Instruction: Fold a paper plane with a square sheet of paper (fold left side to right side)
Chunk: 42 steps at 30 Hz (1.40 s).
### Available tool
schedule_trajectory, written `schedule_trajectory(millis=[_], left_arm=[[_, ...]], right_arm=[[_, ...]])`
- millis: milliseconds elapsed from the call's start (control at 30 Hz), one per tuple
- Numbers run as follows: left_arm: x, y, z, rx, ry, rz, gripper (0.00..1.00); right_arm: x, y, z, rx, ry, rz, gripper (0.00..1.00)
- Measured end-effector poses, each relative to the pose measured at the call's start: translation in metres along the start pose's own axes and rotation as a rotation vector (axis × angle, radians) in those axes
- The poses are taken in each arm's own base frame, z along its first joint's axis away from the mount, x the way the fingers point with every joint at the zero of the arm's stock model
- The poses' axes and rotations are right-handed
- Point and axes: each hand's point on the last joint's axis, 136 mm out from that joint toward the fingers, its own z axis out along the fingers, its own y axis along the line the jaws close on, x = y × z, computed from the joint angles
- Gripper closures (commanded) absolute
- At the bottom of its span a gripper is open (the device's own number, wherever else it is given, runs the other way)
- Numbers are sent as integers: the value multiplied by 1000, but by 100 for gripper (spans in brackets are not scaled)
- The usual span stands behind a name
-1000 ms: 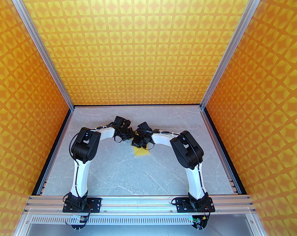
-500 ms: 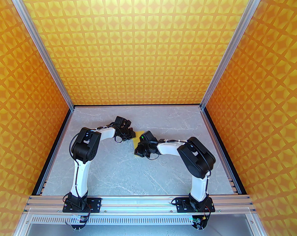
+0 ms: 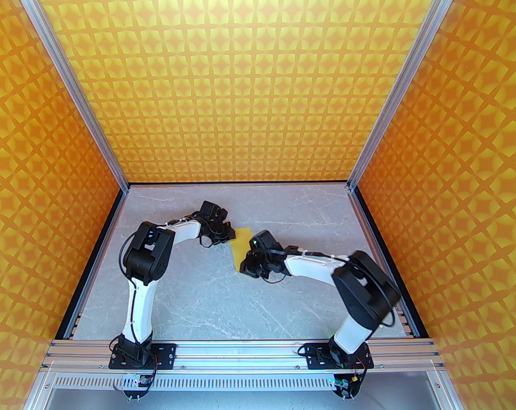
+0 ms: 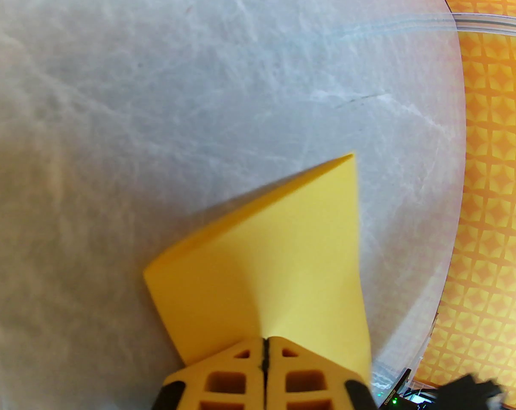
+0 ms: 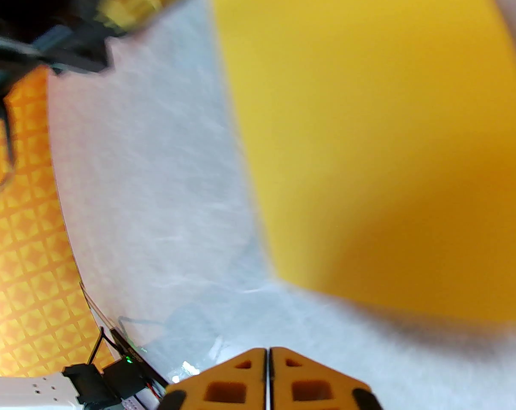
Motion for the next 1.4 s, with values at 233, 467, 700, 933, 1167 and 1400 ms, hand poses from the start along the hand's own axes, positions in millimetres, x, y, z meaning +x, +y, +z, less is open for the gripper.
schedule_trajectory(millis=[233,467,700,933,1167,1400], left_arm=[[-3,-54,-46,58,-75,81,99],[53,-47,-26,13,21,86,100],[89,-25,-3,-49,104,64,100],[91,-17,4,-68,112,56,100],[93,-11,9,-81,121,48,100],[94,-9,9,-83,123,46,100]], right_arm=[[-31,-24,-31,80,-108,-2,57],[-39,-50,-30,121,-113,44,58],[-36,-66,-14,131,-71,75,58],[-33,-62,-4,86,-40,76,58],[-32,-56,2,39,-18,81,59],[-36,-41,1,-32,-20,85,60]])
